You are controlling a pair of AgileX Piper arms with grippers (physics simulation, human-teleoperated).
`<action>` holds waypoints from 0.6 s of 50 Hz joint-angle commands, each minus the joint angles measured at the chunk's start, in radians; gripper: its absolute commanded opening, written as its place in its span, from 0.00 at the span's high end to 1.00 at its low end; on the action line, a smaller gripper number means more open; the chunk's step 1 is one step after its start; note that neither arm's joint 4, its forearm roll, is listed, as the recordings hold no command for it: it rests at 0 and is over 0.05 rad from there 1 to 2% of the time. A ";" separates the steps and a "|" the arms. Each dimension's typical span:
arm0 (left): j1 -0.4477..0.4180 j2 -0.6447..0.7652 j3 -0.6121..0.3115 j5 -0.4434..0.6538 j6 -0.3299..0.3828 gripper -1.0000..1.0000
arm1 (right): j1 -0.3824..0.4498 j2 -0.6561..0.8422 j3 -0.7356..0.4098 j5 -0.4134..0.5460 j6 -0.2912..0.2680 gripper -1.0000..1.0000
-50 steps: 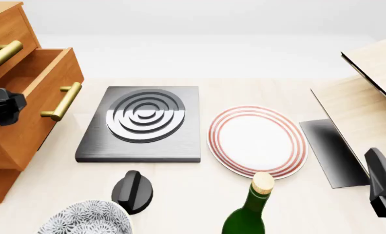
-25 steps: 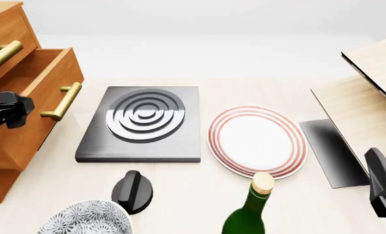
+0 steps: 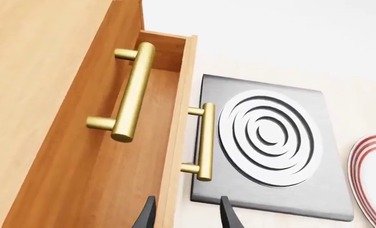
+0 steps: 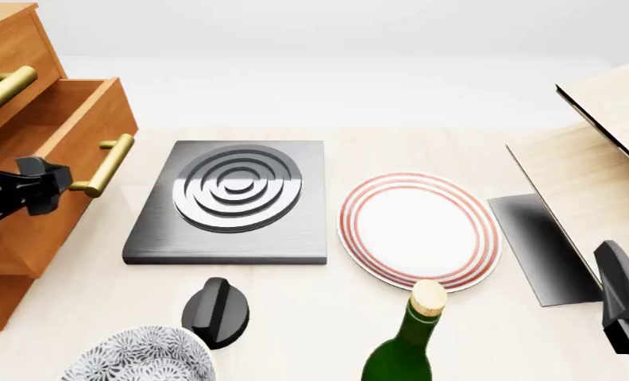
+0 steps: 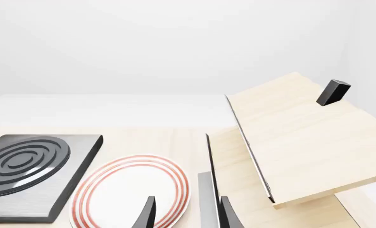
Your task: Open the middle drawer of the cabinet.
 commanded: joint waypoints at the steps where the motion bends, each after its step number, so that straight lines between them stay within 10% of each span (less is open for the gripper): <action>1: -0.026 -0.013 0.003 0.010 -0.020 0.00 | 0.002 0.001 0.000 -0.005 0.001 0.00; 30: -0.082 0.014 0.031 -0.025 -0.024 0.00 | 0.002 0.001 0.000 -0.005 0.001 0.00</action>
